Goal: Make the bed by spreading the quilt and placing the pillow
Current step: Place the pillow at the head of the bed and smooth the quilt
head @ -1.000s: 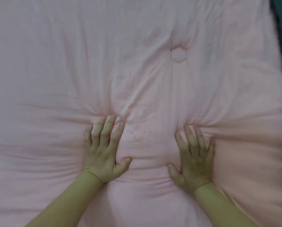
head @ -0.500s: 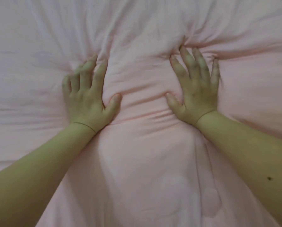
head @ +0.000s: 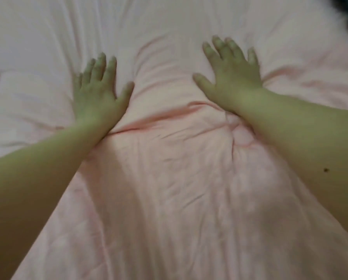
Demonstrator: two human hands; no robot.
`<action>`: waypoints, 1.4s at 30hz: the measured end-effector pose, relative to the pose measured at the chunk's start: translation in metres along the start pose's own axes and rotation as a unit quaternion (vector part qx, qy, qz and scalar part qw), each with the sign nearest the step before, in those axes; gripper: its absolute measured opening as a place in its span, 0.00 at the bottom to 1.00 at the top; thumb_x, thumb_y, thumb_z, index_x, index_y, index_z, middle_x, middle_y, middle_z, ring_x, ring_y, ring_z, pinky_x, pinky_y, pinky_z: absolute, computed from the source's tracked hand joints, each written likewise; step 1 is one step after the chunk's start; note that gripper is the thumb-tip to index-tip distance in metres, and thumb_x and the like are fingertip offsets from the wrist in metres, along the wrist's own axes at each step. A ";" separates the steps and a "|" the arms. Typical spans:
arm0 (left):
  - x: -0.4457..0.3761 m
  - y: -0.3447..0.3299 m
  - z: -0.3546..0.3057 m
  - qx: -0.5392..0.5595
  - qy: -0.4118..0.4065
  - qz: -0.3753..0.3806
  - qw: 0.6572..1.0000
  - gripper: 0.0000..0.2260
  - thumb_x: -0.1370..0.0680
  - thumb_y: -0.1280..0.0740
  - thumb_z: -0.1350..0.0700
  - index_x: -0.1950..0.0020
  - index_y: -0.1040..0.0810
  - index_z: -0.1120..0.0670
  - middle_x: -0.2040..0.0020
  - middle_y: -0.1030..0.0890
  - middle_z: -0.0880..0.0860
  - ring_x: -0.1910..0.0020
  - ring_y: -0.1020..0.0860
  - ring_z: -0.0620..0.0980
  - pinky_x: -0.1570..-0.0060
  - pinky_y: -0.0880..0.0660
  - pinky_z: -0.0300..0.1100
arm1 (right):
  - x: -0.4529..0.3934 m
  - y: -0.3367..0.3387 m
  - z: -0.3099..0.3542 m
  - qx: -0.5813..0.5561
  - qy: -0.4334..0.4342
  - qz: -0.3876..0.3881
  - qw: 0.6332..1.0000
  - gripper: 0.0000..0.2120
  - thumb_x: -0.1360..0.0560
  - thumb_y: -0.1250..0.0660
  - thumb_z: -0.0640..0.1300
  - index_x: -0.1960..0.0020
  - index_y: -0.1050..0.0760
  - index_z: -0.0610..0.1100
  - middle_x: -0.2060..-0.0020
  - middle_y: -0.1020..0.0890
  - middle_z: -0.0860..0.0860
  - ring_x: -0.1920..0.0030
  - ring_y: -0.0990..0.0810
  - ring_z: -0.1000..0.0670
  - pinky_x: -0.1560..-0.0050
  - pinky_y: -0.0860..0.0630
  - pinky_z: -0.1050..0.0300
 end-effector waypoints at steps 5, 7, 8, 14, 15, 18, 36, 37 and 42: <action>0.114 0.016 0.002 -0.008 -0.015 0.070 0.997 0.36 0.28 0.53 0.35 0.24 0.43 0.54 0.24 0.43 0.57 0.25 0.44 0.58 0.28 0.48 0.56 | 0.117 -0.003 -0.003 0.004 -0.020 0.039 0.999 0.36 0.29 0.51 0.65 0.24 0.44 0.50 0.24 0.43 0.50 0.24 0.44 0.48 0.30 0.46 0.35; 0.155 0.025 -0.003 -0.011 -0.026 0.104 0.994 0.36 0.28 0.51 0.35 0.25 0.41 0.54 0.24 0.42 0.57 0.26 0.44 0.60 0.29 0.45 0.59 | 0.158 0.000 -0.004 0.000 -0.033 0.056 0.998 0.37 0.30 0.51 0.65 0.27 0.38 0.48 0.26 0.37 0.48 0.27 0.37 0.45 0.34 0.39 0.32; 0.176 0.028 -0.007 -0.015 -0.039 0.117 0.992 0.36 0.28 0.50 0.35 0.25 0.41 0.53 0.24 0.42 0.57 0.26 0.44 0.61 0.30 0.45 0.60 | 0.176 -0.001 -0.004 0.007 -0.033 0.068 0.997 0.36 0.31 0.50 0.65 0.28 0.36 0.47 0.27 0.34 0.48 0.28 0.35 0.45 0.36 0.37 0.32; 0.294 0.043 -0.023 -0.012 -0.101 0.208 0.973 0.37 0.31 0.45 0.32 0.26 0.37 0.51 0.24 0.43 0.58 0.26 0.44 0.61 0.31 0.51 0.58 | 0.276 0.005 0.015 0.018 -0.058 0.099 0.993 0.34 0.32 0.45 0.63 0.30 0.32 0.49 0.29 0.31 0.49 0.30 0.32 0.45 0.38 0.35 0.33; 0.315 0.048 -0.028 -0.009 -0.120 0.219 0.968 0.38 0.31 0.44 0.32 0.27 0.37 0.51 0.24 0.42 0.59 0.27 0.44 0.62 0.31 0.51 0.58 | 0.297 0.010 0.019 0.018 -0.064 0.107 0.992 0.34 0.33 0.45 0.62 0.31 0.30 0.48 0.30 0.30 0.49 0.31 0.30 0.44 0.39 0.34 0.33; 0.346 0.053 -0.032 0.004 -0.200 0.229 0.953 0.38 0.33 0.40 0.32 0.28 0.35 0.51 0.26 0.38 0.59 0.27 0.42 0.63 0.33 0.48 0.59 | 0.332 0.010 0.031 -0.001 -0.055 0.127 0.990 0.33 0.34 0.44 0.62 0.34 0.27 0.48 0.33 0.26 0.49 0.32 0.32 0.46 0.41 0.31 0.33; 0.425 0.071 -0.155 -0.039 -0.187 0.252 0.949 0.32 0.33 0.43 0.37 0.33 0.29 0.51 0.34 0.28 0.63 0.43 0.27 0.67 0.54 0.26 0.59 | 0.496 0.018 -0.017 -0.054 -0.006 0.235 0.971 0.31 0.24 0.54 0.58 0.23 0.54 0.50 0.23 0.56 0.50 0.23 0.56 0.49 0.28 0.58 0.39; 0.423 0.074 -0.151 -0.050 -0.190 0.252 0.948 0.32 0.33 0.43 0.37 0.36 0.26 0.53 0.40 0.24 0.62 0.49 0.24 0.64 0.60 0.24 0.55 | 0.500 0.021 -0.017 -0.066 -0.004 0.233 0.970 0.32 0.26 0.57 0.59 0.23 0.54 0.50 0.23 0.55 0.49 0.23 0.56 0.48 0.27 0.58 0.41; 0.426 0.095 -0.194 -0.041 -0.324 0.198 0.924 0.23 0.27 0.46 0.39 0.73 0.26 0.52 0.75 0.27 0.51 0.78 0.24 0.55 0.82 0.29 0.42 | 0.537 0.045 -0.053 -0.088 -0.031 0.261 0.961 0.24 0.24 0.43 0.51 0.29 0.37 0.46 0.28 0.37 0.45 0.28 0.40 0.42 0.29 0.42 0.43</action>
Point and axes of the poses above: each hand's wrist, its own x-axis away from the middle knuckle, its own y-axis out of the back of the hand, z = x × y, the point moved 4 cm from there along -x, towards the middle knuckle
